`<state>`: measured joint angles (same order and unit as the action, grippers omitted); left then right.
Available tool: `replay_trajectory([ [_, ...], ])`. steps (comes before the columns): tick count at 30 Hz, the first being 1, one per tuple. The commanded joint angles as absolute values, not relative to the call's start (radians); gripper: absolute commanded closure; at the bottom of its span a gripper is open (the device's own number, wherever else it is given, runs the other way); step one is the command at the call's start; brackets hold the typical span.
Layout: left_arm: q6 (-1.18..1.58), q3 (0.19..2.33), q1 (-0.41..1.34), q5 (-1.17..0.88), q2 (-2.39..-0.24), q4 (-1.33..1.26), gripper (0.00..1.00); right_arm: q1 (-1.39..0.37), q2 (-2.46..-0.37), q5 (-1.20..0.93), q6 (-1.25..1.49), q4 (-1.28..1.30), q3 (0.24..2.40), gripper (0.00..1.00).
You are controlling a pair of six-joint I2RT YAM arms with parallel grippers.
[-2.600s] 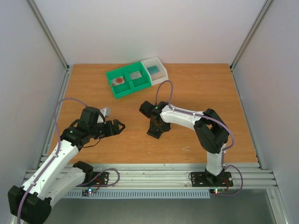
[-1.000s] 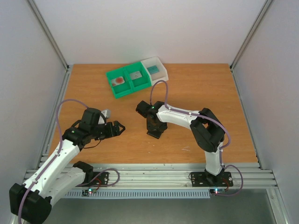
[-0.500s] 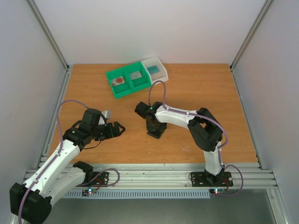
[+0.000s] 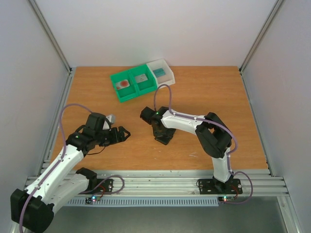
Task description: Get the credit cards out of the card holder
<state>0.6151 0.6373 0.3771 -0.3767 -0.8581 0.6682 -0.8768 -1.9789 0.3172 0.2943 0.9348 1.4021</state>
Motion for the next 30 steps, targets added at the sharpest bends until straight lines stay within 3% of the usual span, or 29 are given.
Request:
replay_trajectory([
  [1, 0.623, 0.631, 0.38, -0.385, -0.86, 0.622, 0.17, -0.9, -1.926, 0.349, 0.279, 0.949, 1.386, 0.99],
  [11, 0.633, 0.627, 0.382, -0.403, -0.874, 0.613, 0.19, -0.953, -1.858, 0.342, 0.216, 0.875, 1.35, 0.99],
  [18, 0.634, 0.624, 0.382, -0.403, -0.868, 0.61, 0.19, -0.944, -1.926, 0.45, 0.3, 1.009, 1.396, 0.8],
  [30, 0.629, 0.616, 0.382, -0.402, -0.862, 0.614, 0.19, -0.921, -1.994, 0.431, 0.318, 0.979, 1.391, 0.77],
])
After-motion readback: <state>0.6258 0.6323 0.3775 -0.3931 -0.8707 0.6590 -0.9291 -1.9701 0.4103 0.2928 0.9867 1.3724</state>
